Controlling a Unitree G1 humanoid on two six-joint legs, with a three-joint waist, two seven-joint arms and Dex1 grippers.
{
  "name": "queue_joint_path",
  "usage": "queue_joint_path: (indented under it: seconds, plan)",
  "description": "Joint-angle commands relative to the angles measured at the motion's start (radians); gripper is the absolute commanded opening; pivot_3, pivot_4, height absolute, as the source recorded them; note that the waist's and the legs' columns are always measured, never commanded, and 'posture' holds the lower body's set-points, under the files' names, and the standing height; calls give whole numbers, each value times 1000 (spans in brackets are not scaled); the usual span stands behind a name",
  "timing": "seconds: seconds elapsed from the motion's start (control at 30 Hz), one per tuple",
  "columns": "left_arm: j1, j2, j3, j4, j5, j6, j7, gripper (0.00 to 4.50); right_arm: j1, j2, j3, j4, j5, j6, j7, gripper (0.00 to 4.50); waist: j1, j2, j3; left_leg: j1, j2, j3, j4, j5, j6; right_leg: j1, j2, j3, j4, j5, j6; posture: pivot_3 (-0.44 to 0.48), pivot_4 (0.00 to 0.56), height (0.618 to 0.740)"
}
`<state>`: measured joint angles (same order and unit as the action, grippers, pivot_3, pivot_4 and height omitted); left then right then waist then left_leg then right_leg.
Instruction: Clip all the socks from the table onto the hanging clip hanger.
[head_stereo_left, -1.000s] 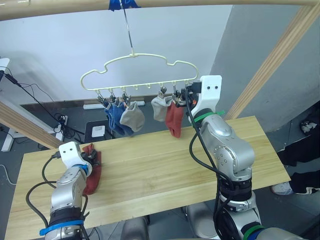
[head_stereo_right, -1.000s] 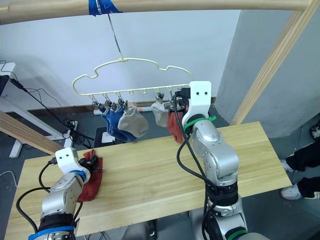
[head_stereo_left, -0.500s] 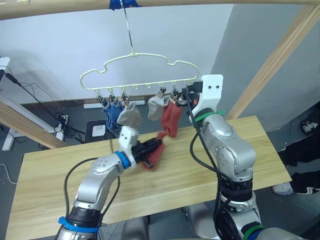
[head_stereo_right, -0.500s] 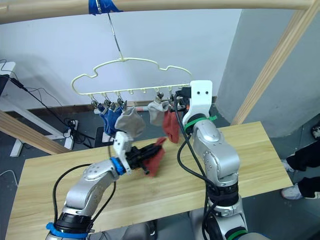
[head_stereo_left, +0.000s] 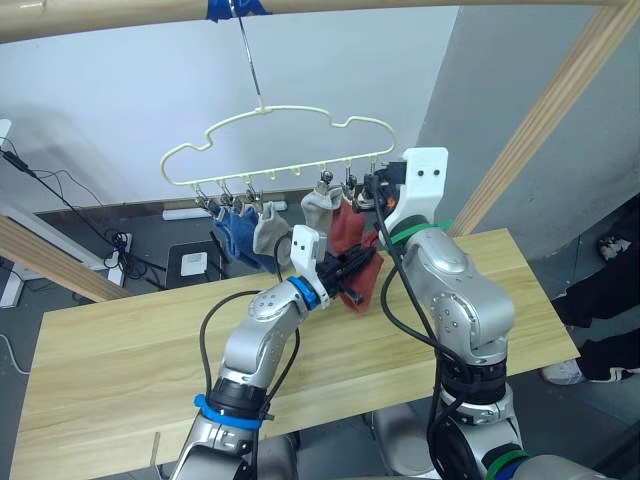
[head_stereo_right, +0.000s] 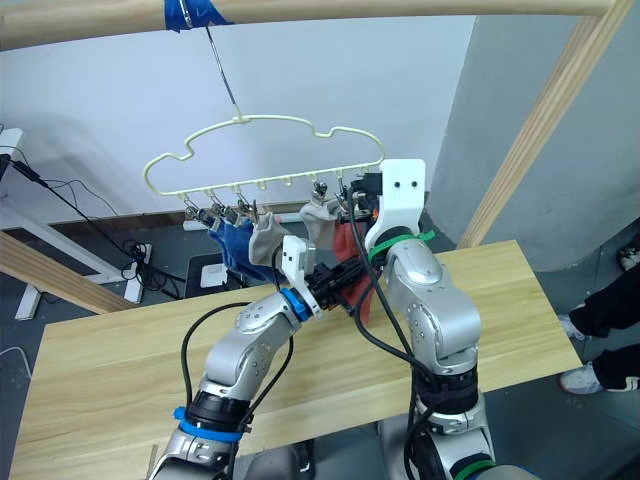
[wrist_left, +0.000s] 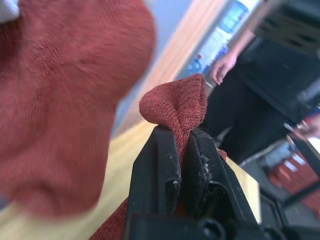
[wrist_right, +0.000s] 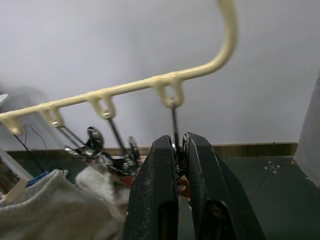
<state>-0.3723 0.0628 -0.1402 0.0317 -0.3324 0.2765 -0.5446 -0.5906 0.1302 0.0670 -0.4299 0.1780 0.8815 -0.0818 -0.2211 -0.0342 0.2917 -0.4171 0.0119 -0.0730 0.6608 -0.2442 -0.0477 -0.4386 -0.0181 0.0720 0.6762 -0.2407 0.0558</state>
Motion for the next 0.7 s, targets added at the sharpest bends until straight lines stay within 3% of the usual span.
queue_joint_path:
  seconds: [0.03, 0.37, 0.7]
  plan:
    - [-30, -49, 9, 44, 38, -101, 48, 0, -16, 8, 10, -48, -1, -8, -2, 0, 0, 0, 0, 0, 0, 0, 0, 0, 0, 0, 0, 0, 0, 0, 0, -324, 277, 735]
    - [-58, -97, 39, 107, 62, -214, 85, 0, -23, -4, 7, -52, -8, -5, -9, 0, -1, 0, 0, -1, 0, 0, 0, 0, 0, 0, 0, 0, -1, -2, 4, -331, 279, 735]
    - [-53, -113, 40, 82, 36, -205, 68, 0, -23, 8, -3, -44, -8, -7, -17, 0, -1, 0, 0, -1, 0, 0, 0, 0, 0, 0, 0, 0, -2, -3, 5, -330, 279, 735]
